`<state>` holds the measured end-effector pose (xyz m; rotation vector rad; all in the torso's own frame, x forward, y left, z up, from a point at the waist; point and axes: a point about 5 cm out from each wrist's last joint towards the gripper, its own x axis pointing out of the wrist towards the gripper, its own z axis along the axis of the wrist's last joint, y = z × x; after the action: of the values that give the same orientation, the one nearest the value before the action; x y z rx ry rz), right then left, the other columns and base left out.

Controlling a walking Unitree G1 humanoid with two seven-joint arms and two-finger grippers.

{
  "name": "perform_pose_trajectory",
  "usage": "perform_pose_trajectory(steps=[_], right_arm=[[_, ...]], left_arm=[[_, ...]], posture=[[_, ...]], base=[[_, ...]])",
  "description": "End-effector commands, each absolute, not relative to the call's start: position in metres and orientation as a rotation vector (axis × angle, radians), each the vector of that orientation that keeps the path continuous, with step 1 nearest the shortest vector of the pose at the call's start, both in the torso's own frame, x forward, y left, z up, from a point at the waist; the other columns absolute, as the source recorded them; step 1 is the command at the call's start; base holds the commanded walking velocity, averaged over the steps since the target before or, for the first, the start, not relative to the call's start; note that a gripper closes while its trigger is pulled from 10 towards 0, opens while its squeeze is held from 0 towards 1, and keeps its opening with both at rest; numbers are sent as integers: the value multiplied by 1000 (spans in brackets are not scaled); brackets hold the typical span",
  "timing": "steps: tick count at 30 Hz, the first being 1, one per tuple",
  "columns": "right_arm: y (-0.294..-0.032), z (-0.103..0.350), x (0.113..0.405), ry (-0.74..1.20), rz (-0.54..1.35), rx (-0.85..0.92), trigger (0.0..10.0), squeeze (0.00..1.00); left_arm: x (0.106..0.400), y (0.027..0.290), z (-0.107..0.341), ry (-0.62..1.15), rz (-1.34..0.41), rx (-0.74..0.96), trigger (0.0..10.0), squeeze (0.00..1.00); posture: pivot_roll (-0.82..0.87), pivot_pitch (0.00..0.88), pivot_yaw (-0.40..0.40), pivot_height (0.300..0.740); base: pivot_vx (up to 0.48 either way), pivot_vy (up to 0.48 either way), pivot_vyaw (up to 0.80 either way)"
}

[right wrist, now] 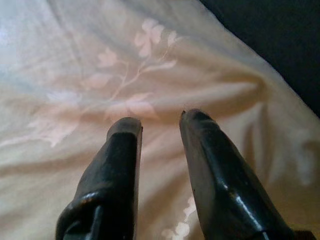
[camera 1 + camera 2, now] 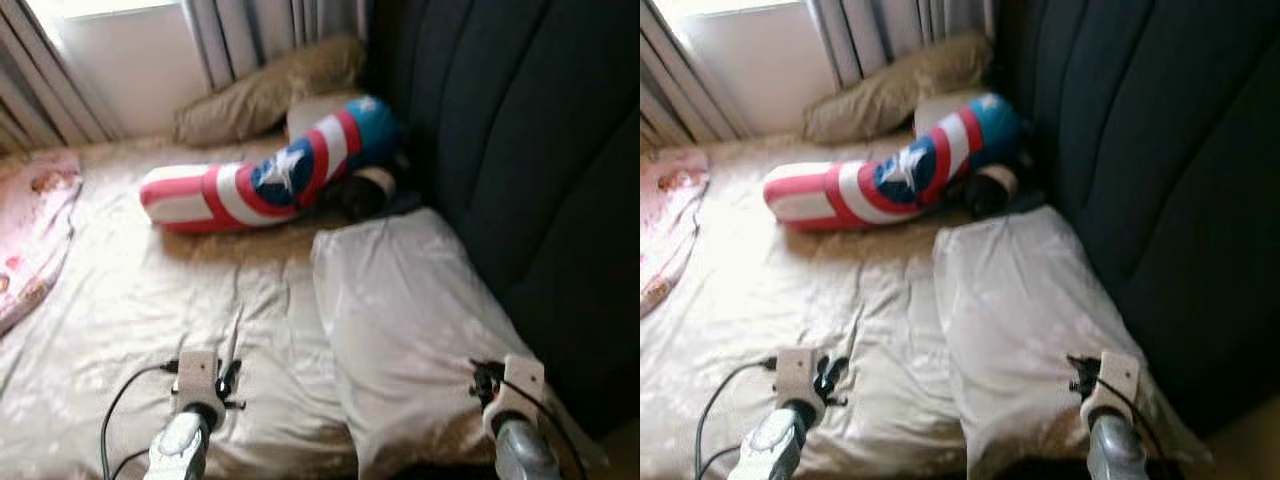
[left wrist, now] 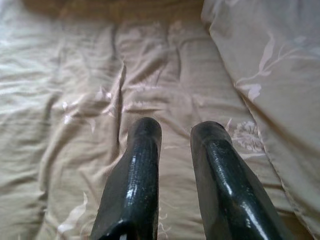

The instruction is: Clean up the room

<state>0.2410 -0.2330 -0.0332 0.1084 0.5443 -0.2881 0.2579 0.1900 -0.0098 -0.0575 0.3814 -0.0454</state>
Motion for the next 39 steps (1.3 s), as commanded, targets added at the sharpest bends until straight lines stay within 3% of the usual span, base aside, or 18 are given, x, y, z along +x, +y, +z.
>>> perform_pose_trajectory(steps=[1, 11, 18, 33, 39], right_arm=[[-236, -42, 230, 601, -330, 131, 10000, 0], [-211, -80, 181, 873, -298, 160, 10000, 0], [-204, -81, 183, 865, -291, 187, 10000, 0], [-200, -80, 185, 867, -258, 159, 10000, 0], [-194, -80, 188, 862, -255, 186, 10000, 0]], left_arm=[[254, 194, -18, 435, -56, -32, 10000, 0], [221, 192, -58, 729, -17, -33, 10000, 0], [203, 198, -70, 814, 21, -44, 10000, 0], [172, 218, -82, 901, 93, -42, 10000, 0], [171, 219, -82, 899, 93, -40, 10000, 0]], posture=[[-1, 0, 62, 740], [-9, 0, 76, 740], [-28, 0, 83, 740], [-11, 0, 73, 740], [-1, 0, 71, 740]], base=[[0, 0, 0], [0, 0, 0], [0, 0, 0], [0, 0, 800], [0, 124, 0]])
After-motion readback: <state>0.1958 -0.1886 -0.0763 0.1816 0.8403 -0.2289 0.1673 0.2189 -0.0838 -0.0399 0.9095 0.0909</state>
